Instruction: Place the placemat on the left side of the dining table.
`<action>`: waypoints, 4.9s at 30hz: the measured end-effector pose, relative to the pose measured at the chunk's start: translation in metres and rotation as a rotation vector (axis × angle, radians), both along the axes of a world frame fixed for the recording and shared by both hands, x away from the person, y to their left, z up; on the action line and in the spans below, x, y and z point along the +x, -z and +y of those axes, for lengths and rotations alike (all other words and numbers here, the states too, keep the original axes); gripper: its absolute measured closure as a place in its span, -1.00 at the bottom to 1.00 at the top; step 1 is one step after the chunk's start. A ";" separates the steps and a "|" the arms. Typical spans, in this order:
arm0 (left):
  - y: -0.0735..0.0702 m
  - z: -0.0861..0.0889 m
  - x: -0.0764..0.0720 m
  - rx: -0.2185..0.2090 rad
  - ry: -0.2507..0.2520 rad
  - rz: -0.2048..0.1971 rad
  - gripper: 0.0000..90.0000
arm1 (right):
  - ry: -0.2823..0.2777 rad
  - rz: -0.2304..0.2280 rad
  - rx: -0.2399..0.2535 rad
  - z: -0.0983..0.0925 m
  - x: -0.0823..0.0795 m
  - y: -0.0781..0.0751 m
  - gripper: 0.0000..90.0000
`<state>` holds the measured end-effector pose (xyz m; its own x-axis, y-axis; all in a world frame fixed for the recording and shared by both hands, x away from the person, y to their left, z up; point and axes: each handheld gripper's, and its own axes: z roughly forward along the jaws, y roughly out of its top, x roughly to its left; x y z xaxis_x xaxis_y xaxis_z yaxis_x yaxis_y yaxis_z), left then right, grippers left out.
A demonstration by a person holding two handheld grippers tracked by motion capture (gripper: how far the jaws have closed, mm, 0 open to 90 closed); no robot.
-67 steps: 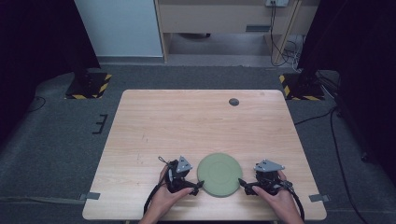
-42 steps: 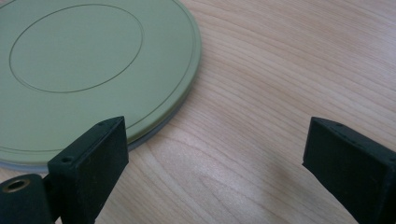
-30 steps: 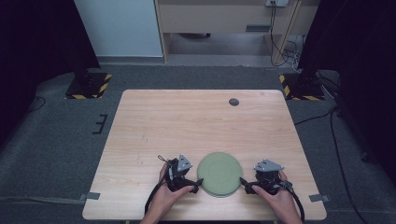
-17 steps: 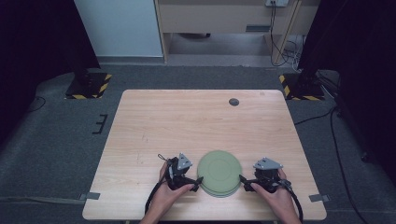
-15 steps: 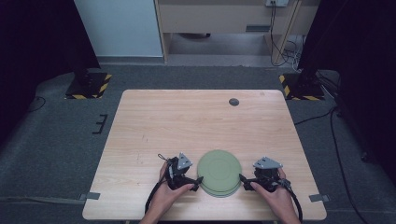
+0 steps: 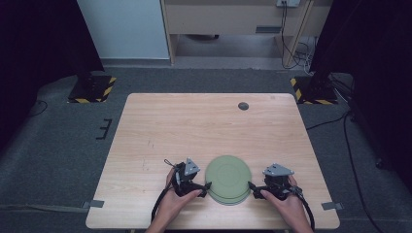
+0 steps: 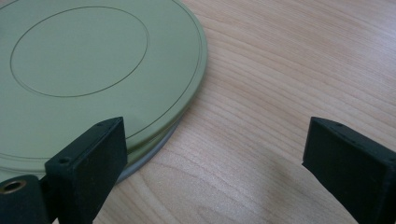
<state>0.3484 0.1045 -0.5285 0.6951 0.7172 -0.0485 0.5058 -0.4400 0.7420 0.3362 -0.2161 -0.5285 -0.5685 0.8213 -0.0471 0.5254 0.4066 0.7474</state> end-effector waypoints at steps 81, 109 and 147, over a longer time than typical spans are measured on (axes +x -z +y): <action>-0.035 -0.006 0.025 -0.002 0.031 -0.013 -0.82 | -0.006 -0.018 0.023 -0.001 -0.002 -0.003 -0.84; -0.015 -0.029 0.077 0.068 0.074 0.144 -0.52 | -0.062 -0.020 0.019 0.005 -0.004 -0.001 -0.66; -0.012 -0.025 0.085 -0.068 0.095 0.317 0.02 | -0.066 -0.011 0.013 0.008 -0.002 0.001 -0.70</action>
